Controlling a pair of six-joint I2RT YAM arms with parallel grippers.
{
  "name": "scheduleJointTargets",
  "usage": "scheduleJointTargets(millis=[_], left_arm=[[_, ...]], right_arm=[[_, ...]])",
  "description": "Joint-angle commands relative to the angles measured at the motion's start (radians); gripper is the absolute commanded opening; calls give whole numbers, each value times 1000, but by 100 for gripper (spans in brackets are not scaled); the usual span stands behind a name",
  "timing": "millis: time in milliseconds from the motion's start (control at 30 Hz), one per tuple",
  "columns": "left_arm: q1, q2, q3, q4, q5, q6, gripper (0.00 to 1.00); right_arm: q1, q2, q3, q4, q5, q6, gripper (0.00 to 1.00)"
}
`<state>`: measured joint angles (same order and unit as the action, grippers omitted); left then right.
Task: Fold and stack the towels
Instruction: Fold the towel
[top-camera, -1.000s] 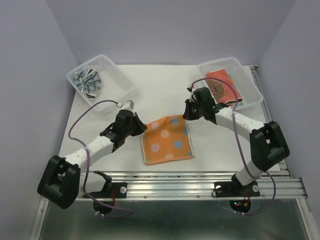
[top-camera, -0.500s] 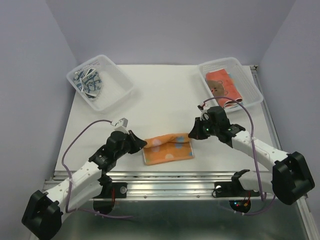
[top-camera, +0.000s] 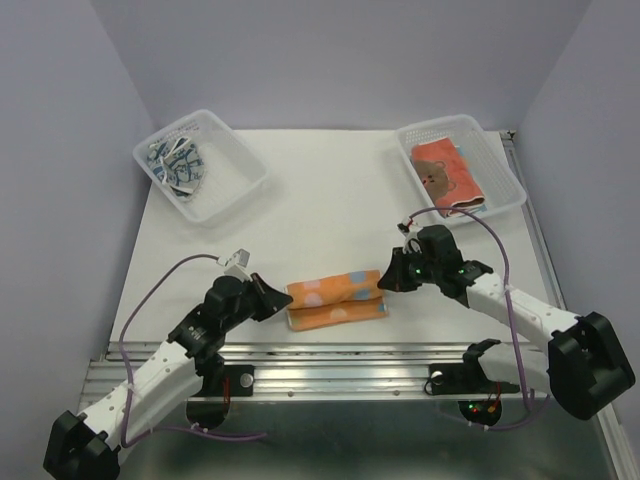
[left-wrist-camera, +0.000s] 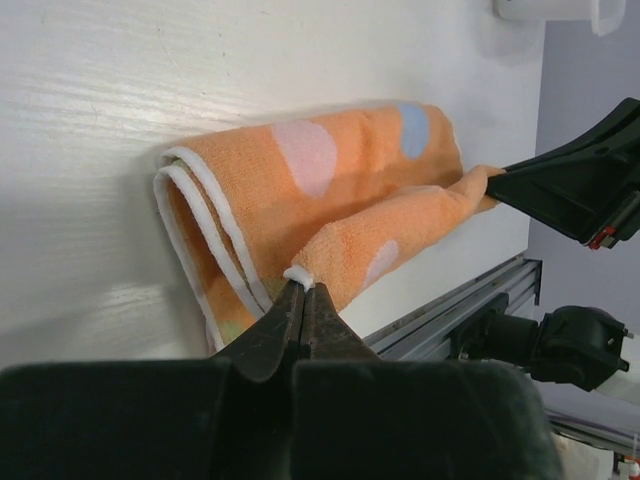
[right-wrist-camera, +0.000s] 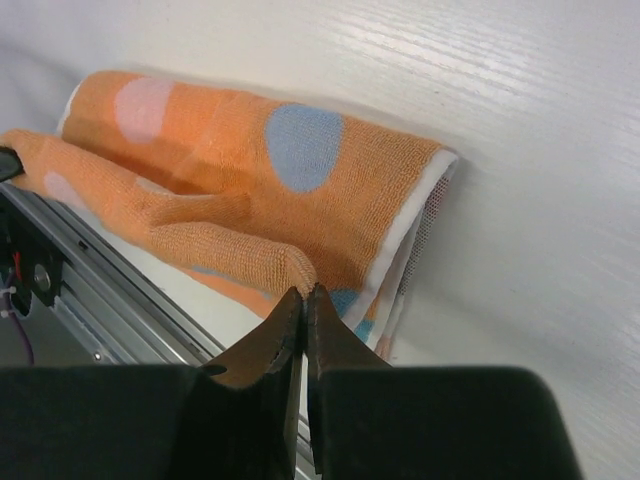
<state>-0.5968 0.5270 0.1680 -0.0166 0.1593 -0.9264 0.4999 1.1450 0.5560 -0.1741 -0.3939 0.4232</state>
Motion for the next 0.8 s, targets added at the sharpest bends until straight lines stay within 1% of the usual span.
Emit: scheduleJointTargets(millis=[0, 167, 233, 267, 300, 367, 433, 467, 500, 533, 567, 600, 700, 767], left_arm=[[-6, -12, -30, -9, 49, -15, 0], [-6, -9, -41, -29, 69, -23, 0], [-8, -1, -42, -34, 94, -22, 0], [-8, -1, -42, -42, 106, -19, 5], [-8, -2, -45, -42, 130, -8, 19], [-8, -21, -58, -55, 157, 3, 32], [-9, -44, -59, -109, 190, 14, 46], [-9, -79, -55, -135, 192, 17, 58], [-9, -99, -50, -163, 194, 21, 65], [-9, -122, -38, -189, 192, 24, 73], [-9, -166, -30, -235, 189, 24, 91], [-9, -186, -24, -250, 189, 24, 98], [-9, -243, -16, -266, 186, 1, 99], [-9, -251, -5, -275, 165, -6, 99]], right_arm=[[9, -25, -10, 50, -14, 5, 7], [11, -27, -27, 47, -19, 9, 12], [9, -36, -37, 38, -14, 14, 20], [9, -44, -51, 25, -13, 17, 25], [9, -51, -57, 19, -7, 20, 32], [9, -91, -77, -5, 0, 22, 38], [9, -149, -87, -45, 7, 22, 49], [9, -174, -87, -59, 15, 23, 66], [9, -194, -88, -68, 21, 26, 71], [9, -212, -88, -73, 24, 32, 78], [9, -249, -87, -76, 26, 40, 99], [9, -258, -81, -76, 29, 48, 100], [9, -257, -67, -79, 55, 71, 100], [11, -197, -35, -96, 93, 71, 100]])
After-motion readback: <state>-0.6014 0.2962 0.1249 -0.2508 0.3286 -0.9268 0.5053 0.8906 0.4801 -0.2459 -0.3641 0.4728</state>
